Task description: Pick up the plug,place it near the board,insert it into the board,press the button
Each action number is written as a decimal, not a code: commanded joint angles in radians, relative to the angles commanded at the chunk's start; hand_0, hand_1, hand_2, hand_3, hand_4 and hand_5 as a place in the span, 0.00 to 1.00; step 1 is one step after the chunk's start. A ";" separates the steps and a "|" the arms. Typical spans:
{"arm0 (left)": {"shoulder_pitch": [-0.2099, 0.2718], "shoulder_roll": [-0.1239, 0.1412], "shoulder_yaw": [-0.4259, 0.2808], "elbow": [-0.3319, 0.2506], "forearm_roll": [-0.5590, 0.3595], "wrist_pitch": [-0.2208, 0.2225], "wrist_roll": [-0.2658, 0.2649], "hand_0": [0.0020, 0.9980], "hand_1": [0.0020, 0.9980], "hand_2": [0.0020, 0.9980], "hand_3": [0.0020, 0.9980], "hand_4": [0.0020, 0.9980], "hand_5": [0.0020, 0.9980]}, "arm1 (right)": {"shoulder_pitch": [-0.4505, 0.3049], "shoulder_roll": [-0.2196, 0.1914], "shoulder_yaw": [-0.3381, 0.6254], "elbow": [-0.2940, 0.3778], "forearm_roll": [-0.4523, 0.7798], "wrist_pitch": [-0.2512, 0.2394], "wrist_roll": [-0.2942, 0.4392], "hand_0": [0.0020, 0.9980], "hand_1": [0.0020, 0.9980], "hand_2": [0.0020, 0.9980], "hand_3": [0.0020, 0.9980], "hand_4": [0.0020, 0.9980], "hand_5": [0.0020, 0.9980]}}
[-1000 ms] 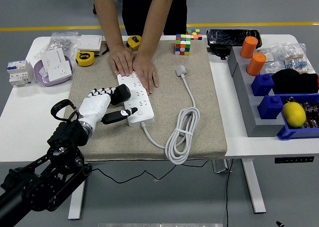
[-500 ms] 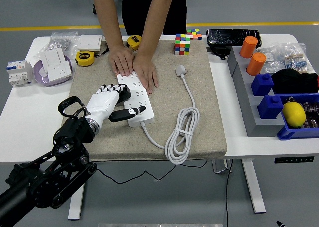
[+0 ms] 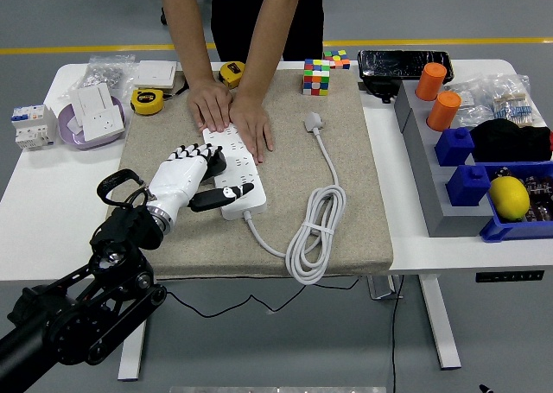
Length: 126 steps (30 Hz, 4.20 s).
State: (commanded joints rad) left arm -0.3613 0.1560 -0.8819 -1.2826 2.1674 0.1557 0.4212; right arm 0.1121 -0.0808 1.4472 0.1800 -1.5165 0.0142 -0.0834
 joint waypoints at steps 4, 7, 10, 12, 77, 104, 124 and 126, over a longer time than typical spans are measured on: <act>0.007 0.007 -0.003 0.002 -0.002 0.000 0.001 1.00 1.00 1.00 0.94 1.00 1.00 | -0.002 0.000 0.001 0.000 -0.001 0.000 -0.001 0.82 0.73 0.74 0.77 1.00 0.88; 0.010 0.013 0.000 0.005 -0.006 -0.001 0.001 1.00 1.00 1.00 0.94 1.00 1.00 | -0.003 0.000 0.002 0.000 -0.002 0.000 -0.001 0.82 0.73 0.74 0.77 1.00 0.88; 0.011 0.018 0.004 0.015 -0.011 -0.004 0.002 1.00 1.00 1.00 0.94 1.00 1.00 | -0.003 -0.001 0.001 0.000 -0.001 0.000 -0.001 0.82 0.73 0.74 0.77 1.00 0.88; 0.010 0.020 0.006 0.018 -0.013 -0.005 0.002 1.00 1.00 1.00 0.94 1.00 1.00 | -0.002 -0.001 0.001 0.000 0.000 0.000 0.000 0.82 0.73 0.74 0.77 1.00 0.88; -0.044 0.021 0.097 -0.183 -0.039 -0.006 -0.026 0.95 0.95 0.92 0.92 1.00 1.00 | 0.001 -0.004 -0.006 0.000 0.003 0.001 -0.001 0.82 0.73 0.74 0.78 1.00 0.88; -0.046 0.015 0.127 -0.149 -0.018 -0.247 0.129 0.14 0.04 0.14 0.85 0.49 0.11 | 0.007 -0.004 -0.008 0.000 0.009 0.000 -0.001 0.82 0.73 0.74 0.78 1.00 0.88; -0.047 0.018 0.126 -0.132 -0.016 -0.288 0.155 0.14 0.04 0.15 0.81 0.50 0.01 | 0.007 -0.004 -0.006 0.000 0.008 0.000 -0.001 0.82 0.73 0.74 0.77 1.00 0.88; -0.047 0.019 0.126 -0.132 -0.016 -0.288 0.155 0.14 0.04 0.15 0.81 0.50 0.01 | 0.007 -0.004 -0.007 0.000 0.008 0.000 -0.001 0.82 0.73 0.74 0.77 1.00 0.88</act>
State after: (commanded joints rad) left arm -0.4079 0.1748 -0.7559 -1.4146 2.1512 -0.1322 0.5766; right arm 0.1187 -0.0846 1.4405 0.1800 -1.5083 0.0143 -0.0840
